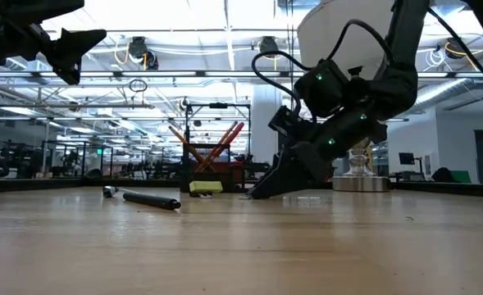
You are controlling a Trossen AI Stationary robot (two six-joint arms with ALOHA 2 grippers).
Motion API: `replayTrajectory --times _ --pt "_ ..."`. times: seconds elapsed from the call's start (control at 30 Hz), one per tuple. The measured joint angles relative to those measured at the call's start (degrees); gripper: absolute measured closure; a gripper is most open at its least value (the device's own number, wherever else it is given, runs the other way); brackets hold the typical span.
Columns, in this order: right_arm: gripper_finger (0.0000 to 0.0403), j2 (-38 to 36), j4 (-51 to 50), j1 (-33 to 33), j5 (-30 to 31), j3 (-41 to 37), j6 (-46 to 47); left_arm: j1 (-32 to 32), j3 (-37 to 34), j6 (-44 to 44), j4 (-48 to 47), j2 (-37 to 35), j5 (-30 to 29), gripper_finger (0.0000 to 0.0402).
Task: Pick and place office supplies into organizer
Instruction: Put the black binder clip into the black desk organizer
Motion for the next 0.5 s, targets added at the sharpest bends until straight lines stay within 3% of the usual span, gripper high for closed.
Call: replayTrajectory --times 0.3,0.5 --pt "0.0119 -0.1 -6.3 2.4 -1.7 0.1 6.7 0.0 0.0 0.0 0.0 0.0 0.0 0.0158" --pt "0.0131 0.0 -3.8 6.1 -1.2 0.0 7.9 0.0 0.0 0.0 0.0 0.0 0.0 0.0158"
